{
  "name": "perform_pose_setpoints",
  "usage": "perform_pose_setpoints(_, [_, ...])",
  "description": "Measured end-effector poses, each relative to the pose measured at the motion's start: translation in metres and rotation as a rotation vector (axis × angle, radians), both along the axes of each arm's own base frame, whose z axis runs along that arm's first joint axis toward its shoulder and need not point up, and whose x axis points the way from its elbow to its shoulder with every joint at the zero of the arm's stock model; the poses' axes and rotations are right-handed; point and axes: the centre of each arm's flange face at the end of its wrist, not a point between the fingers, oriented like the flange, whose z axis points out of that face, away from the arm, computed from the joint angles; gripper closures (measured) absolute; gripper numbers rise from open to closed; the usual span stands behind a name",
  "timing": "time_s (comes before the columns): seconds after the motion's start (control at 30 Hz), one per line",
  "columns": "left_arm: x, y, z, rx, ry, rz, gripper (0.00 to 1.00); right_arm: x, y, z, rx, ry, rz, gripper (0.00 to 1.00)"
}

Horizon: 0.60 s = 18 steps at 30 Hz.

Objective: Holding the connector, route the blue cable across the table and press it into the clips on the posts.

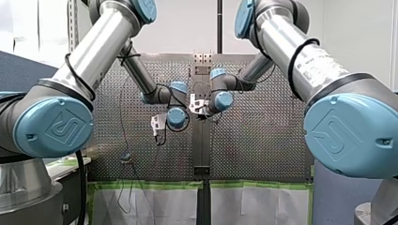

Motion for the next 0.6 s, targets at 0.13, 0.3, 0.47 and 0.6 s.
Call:
perform_pose_setpoints(0.13, [-0.009, -0.003, 0.015, 0.001, 0.002, 0.018, 1.00, -0.003, 0.004, 0.016, 0.001, 0.002, 0.000, 1.00])
perform_pose_setpoints(0.3, [-0.023, -0.010, 0.038, 0.005, 0.002, 0.019, 1.00, -0.006, 0.012, 0.036, 0.002, 0.003, 0.003, 1.00])
perform_pose_setpoints(0.47, [-0.035, -0.012, 0.064, 0.008, 0.001, 0.019, 1.00, -0.014, 0.019, 0.054, 0.003, -0.008, -0.002, 1.00])
perform_pose_setpoints(0.6, [-0.043, -0.013, 0.082, 0.003, -0.009, 0.028, 1.00, -0.022, 0.027, 0.064, 0.020, -0.020, -0.011, 1.00])
